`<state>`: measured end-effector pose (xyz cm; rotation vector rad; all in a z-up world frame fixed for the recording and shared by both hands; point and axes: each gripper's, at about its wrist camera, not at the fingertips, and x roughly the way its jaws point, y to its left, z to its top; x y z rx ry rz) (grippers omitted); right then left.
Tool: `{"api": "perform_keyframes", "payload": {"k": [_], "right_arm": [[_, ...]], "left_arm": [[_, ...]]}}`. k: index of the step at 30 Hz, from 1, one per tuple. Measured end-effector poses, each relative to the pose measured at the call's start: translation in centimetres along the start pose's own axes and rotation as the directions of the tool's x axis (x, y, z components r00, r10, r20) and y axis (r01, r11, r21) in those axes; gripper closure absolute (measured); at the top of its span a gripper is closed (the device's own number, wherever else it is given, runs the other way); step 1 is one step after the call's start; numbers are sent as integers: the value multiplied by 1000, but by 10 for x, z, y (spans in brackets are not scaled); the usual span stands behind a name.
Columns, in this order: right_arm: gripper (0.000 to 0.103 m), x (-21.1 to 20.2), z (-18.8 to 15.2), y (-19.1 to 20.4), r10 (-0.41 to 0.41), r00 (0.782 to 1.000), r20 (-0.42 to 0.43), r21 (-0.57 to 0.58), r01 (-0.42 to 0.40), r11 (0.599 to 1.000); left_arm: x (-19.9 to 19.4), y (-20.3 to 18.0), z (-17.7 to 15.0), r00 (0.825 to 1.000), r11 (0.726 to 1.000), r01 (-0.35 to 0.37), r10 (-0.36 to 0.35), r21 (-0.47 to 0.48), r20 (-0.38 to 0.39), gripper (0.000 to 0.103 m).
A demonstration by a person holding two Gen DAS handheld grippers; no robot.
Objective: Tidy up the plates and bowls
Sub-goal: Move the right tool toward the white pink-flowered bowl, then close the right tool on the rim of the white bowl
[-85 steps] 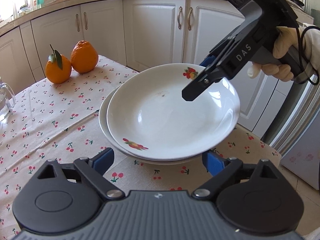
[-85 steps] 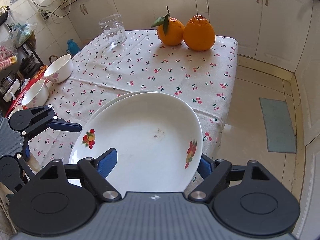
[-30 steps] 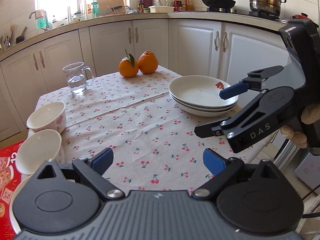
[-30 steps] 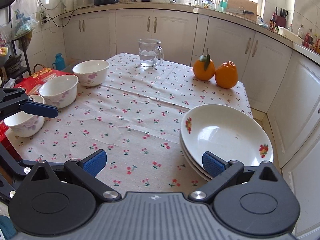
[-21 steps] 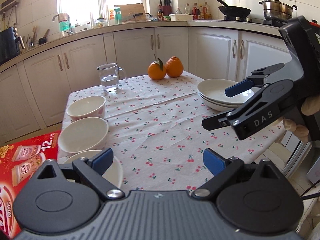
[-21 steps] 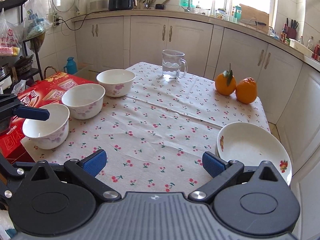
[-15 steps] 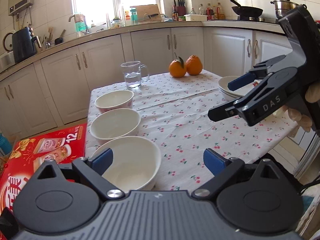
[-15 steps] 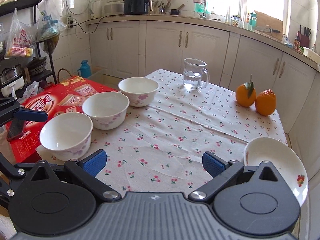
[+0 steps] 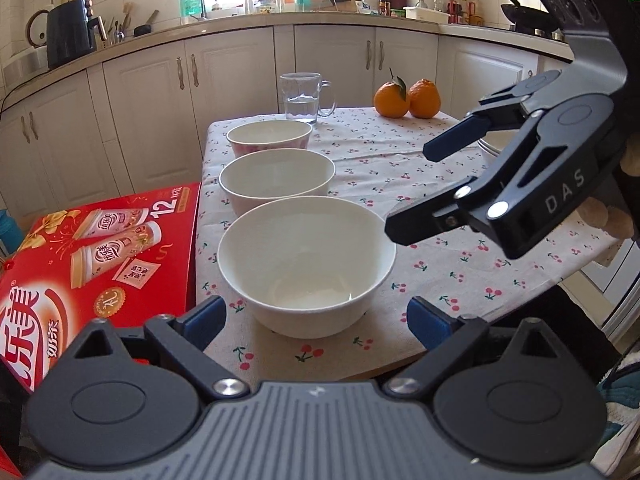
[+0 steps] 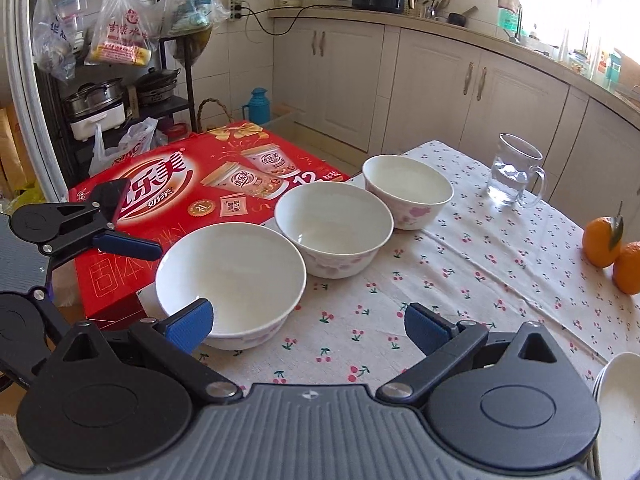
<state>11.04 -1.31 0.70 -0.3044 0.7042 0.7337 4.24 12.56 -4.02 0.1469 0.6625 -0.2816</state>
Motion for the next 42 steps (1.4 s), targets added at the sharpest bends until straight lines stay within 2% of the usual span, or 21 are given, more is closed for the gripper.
{"api": "perform_keyframes", "payload": {"k": [8,13,16,20,25,35,42], "right_arm": [[1,30,10,9,85,995,-54,14,-84,996],[18,43,15,7,120,990,-79,34,-118,992],[23,49,17,5,139,986,-89,44,-136,990],[30,56,20,4,154,983,-98,53,-150,987],[37,60,19,2,173,979,-105,68,-166,984],[38,56,18,1,189,977,-97,84,-181,980],[38,44,12,-9,177,981,-85,106,-167,980]], "left_arm": [[12,5,-2,1000,1000,-6,5,30,2,6],[15,8,-2,1000,999,17,-17,33,7,8],[17,10,-2,1000,999,26,-26,27,7,10],[17,13,-1,999,999,46,-46,11,5,18],[18,14,0,999,999,51,-51,12,2,19],[19,10,4,998,998,53,-53,28,-18,19],[21,-2,13,996,995,85,-84,57,-20,19]]}}
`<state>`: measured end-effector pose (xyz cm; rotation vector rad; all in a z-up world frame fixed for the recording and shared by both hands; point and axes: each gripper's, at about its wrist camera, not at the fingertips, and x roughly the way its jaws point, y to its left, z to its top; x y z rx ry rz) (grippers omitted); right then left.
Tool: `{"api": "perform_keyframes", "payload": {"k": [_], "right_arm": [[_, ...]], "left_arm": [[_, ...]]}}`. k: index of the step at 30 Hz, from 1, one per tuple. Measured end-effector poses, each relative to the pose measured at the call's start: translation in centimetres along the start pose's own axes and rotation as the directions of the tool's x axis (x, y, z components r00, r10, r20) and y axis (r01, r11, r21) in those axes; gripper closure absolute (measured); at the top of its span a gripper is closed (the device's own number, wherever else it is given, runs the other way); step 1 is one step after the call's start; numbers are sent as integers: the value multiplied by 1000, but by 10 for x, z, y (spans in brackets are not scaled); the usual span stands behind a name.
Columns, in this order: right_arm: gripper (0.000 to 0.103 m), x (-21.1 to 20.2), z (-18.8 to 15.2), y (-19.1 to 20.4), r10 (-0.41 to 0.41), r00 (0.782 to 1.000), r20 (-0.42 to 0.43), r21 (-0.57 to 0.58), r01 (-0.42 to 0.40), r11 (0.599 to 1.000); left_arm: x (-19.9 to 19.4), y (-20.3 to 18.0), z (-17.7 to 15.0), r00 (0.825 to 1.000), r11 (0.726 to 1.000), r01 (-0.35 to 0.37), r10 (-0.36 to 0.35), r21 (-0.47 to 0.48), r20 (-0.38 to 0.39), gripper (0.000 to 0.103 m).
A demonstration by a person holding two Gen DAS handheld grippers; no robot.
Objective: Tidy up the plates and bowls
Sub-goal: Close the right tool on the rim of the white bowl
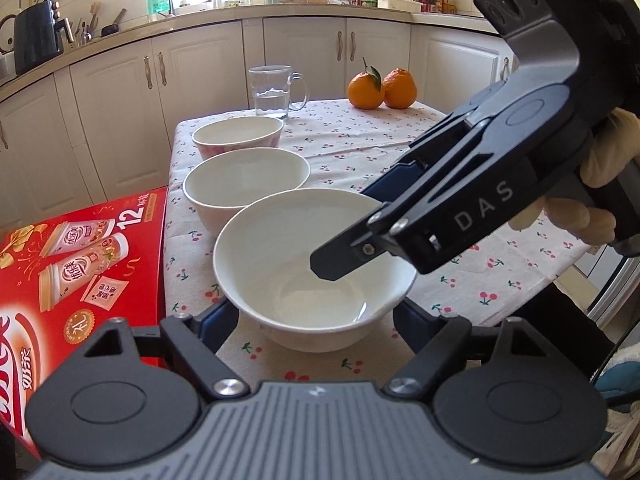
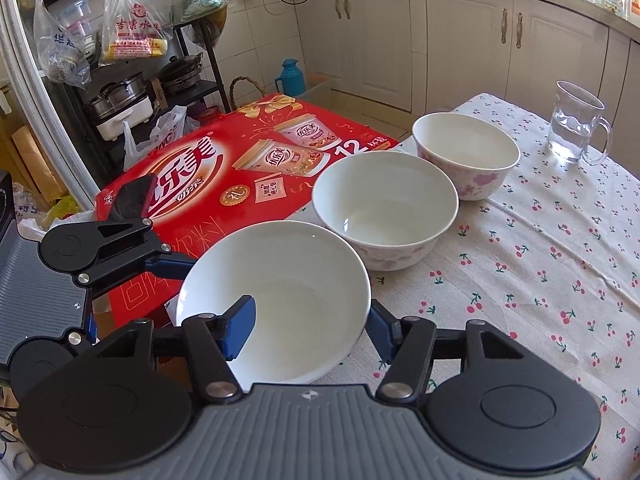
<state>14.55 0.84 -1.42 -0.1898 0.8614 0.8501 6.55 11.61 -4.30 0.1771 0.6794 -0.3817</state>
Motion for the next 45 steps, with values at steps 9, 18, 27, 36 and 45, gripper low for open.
{"api": "perform_keyframes", "payload": {"k": [9,18,27,36,45], "right_arm": [[37,-31,-20,-28,-76,997,32,73,74,995],[36,-60,-44,-64,-176,983,45,164,167,972],[36,-73,-57,-93,-227,973,48,226,210,951],[36,-75,-63,-106,-238,970,43,252,220,942],[29,-72,-67,-114,-235,971,40,273,216,938]], "left_arm": [[21,-28,22,995,993,95,-96,71,11,19],[54,-57,44,981,972,192,-194,138,1,19],[78,-76,57,972,957,233,-234,174,-13,19],[88,-82,62,967,952,253,-252,171,-28,19],[91,-84,63,968,955,249,-249,164,-21,14]]}}
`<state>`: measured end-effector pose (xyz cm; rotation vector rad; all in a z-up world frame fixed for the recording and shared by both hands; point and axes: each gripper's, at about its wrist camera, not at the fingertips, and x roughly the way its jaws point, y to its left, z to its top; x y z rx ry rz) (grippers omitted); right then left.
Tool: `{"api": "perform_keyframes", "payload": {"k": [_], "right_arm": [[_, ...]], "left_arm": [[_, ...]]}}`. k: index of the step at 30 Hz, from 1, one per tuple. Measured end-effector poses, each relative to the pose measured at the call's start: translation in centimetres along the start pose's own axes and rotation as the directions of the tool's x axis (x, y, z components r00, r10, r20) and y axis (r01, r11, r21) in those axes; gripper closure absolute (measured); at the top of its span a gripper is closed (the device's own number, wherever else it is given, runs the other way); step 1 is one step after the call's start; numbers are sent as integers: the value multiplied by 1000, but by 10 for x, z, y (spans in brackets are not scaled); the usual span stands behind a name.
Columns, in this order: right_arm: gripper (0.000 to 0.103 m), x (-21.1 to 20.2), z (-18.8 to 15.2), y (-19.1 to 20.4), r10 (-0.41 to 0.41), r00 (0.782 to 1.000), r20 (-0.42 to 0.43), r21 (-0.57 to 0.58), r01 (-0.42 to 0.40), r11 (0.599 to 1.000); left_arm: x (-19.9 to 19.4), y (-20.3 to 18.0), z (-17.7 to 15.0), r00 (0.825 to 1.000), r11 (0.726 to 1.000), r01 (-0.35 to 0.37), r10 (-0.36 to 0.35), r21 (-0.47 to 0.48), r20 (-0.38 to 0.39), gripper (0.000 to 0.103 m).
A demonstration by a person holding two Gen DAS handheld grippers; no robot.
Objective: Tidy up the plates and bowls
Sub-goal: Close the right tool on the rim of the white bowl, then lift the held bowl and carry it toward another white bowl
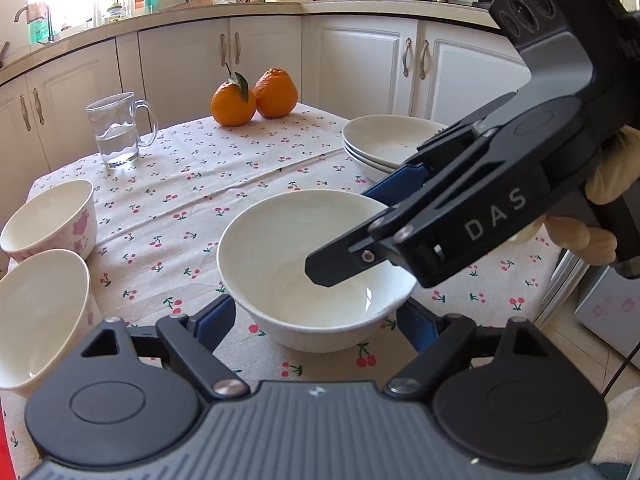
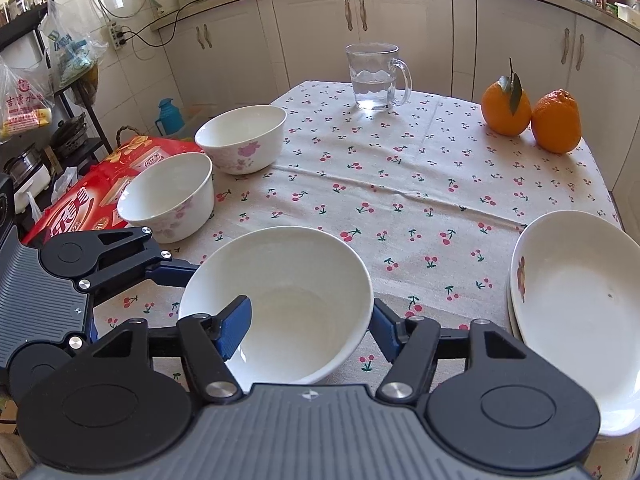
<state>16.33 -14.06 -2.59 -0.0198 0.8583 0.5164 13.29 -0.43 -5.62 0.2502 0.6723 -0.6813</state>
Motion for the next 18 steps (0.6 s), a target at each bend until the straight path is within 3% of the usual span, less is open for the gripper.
{"api": "perform_keyframes", "payload": {"k": [3,4,12,18], "right_arm": [[5,-2,-1,2,-5,1000,14,-1,5,1000],[3,-4,-1,4,-12,1000,24,-8,13,1000],[0,-16,1,15,-27,998,56,-33,29,999],[0,-26,4,27,-14,997,79,-69,20,997]], "left_arm": [[-4,-1,-1,1000,1000,-3,3,-5,11,10],[-5,-1,-1,1000,1000,-3,3,-8,15,10],[-30,0,-7,998,998,-41,43,-37,44,8],[-49,13,-15,997,990,-63,69,-125,46,4]]}}
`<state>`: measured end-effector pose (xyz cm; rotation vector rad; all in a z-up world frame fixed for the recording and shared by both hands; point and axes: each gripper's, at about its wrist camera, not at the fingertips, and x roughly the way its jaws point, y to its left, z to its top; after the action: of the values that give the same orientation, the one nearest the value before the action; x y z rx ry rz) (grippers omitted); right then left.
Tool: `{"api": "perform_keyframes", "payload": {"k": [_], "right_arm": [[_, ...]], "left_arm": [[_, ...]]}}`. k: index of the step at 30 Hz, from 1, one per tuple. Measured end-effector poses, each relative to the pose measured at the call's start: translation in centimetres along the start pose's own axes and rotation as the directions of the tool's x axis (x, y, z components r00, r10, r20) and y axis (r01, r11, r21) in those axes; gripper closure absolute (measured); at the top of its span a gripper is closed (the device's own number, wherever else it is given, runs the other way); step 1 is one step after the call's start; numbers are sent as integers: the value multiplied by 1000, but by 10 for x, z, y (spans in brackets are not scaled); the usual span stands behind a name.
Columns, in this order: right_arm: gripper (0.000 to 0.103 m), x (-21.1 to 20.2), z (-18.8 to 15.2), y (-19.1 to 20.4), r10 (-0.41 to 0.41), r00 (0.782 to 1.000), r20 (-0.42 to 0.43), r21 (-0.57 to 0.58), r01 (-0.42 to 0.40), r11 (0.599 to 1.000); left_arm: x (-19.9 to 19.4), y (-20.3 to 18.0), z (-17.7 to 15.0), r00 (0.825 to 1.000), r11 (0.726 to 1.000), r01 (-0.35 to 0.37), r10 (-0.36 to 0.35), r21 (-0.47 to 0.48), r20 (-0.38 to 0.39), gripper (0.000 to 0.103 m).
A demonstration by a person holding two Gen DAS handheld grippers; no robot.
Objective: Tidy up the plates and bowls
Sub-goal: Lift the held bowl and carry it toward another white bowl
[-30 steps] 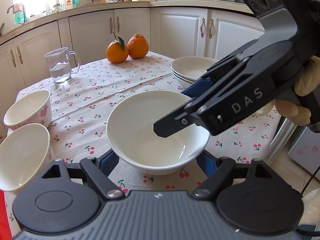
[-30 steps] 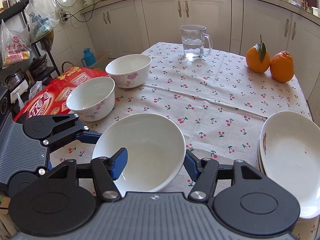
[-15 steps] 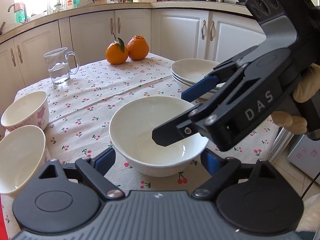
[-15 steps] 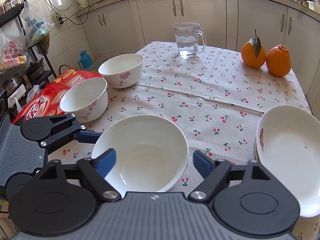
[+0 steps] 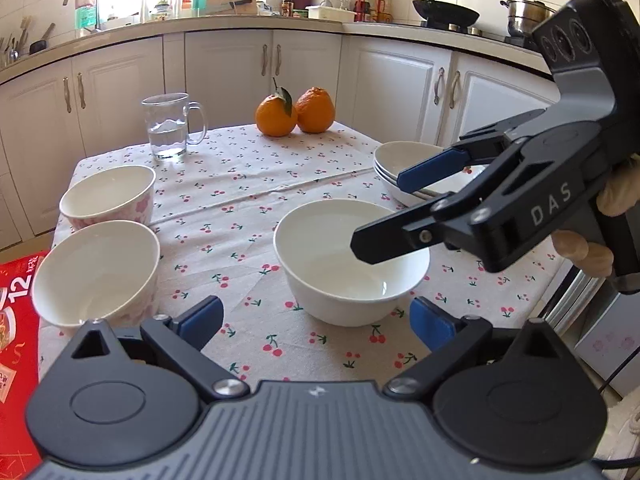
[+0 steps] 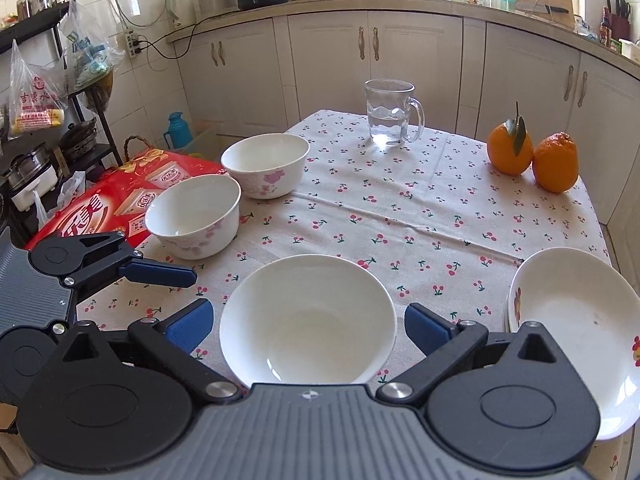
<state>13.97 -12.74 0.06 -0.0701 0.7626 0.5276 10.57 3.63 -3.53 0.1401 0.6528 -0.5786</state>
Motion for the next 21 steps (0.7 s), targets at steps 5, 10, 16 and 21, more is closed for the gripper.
{"api": "perform_keyframes", "payload": {"k": [5,10,16,21], "right_arm": [[0,-6,10,15,-8,1000,16,-53,9,999],[0,-1,21,35,6,1000,16,-117,-4,993],[0,20,36,52,41,999,-6,-149,-42,988],[0,42,49,62,63,997,-38,-167,-68,984]], "left_arm": [[-17,10,-8,993,993,-114,114,-5,17,4],[-29,27,-15,976,976,-216,216,-14,27,4],[-30,53,-19,958,958,-285,286,-40,17,4],[-23,72,-21,951,950,-307,308,-54,13,4]]}}
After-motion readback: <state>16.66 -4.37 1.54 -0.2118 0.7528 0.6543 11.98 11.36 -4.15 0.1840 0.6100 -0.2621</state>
